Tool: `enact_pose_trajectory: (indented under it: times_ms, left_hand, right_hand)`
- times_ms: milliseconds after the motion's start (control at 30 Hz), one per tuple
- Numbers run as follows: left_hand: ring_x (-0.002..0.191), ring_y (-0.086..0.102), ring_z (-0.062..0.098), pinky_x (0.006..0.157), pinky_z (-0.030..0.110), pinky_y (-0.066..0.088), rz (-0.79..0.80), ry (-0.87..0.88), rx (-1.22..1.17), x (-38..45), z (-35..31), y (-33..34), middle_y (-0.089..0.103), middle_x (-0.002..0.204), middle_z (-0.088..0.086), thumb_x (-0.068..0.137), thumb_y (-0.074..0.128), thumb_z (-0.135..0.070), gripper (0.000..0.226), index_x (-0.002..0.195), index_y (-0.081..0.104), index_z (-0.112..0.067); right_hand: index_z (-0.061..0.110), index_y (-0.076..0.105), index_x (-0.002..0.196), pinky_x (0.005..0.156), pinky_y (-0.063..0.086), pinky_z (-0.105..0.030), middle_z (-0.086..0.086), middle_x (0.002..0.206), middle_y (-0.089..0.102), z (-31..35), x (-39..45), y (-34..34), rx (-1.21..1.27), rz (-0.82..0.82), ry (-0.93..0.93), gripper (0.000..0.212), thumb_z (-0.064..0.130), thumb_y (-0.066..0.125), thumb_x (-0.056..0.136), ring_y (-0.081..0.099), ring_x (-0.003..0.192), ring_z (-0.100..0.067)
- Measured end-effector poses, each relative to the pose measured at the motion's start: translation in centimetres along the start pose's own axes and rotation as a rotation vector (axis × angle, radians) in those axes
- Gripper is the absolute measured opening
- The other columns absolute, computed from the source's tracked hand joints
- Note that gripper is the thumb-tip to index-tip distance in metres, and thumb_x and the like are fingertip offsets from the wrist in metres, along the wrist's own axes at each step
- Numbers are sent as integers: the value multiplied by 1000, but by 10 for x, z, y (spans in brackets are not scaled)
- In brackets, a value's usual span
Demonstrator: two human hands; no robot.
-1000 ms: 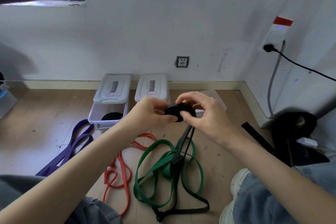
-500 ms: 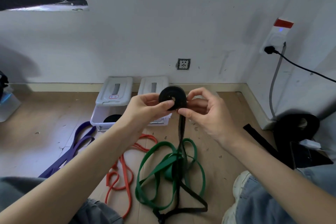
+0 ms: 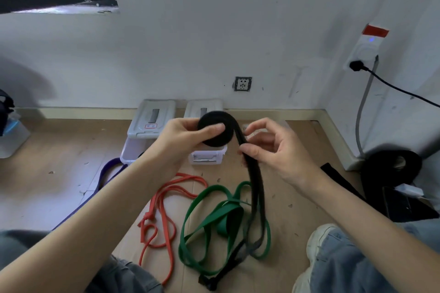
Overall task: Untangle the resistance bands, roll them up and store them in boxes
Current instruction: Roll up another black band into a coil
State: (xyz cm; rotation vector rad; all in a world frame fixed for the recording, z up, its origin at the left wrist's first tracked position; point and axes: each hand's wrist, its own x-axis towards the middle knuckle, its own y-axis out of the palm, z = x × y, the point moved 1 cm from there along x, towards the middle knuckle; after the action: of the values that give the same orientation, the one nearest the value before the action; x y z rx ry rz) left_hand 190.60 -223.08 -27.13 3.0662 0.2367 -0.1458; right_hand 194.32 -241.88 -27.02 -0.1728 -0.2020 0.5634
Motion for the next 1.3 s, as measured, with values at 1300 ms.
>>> enact_pose_trajectory:
  times_ms: [1300]
  left_hand:
    - [91, 70, 19, 83, 31, 56, 158, -30, 225, -2, 20, 15, 73, 95, 7, 75, 73, -20, 32, 105, 67, -11]
  right_hand:
    - [26, 65, 91, 72, 51, -27, -1, 77, 66, 0, 6, -1, -199, -98, -108, 12, 17, 67, 83, 63, 74, -14]
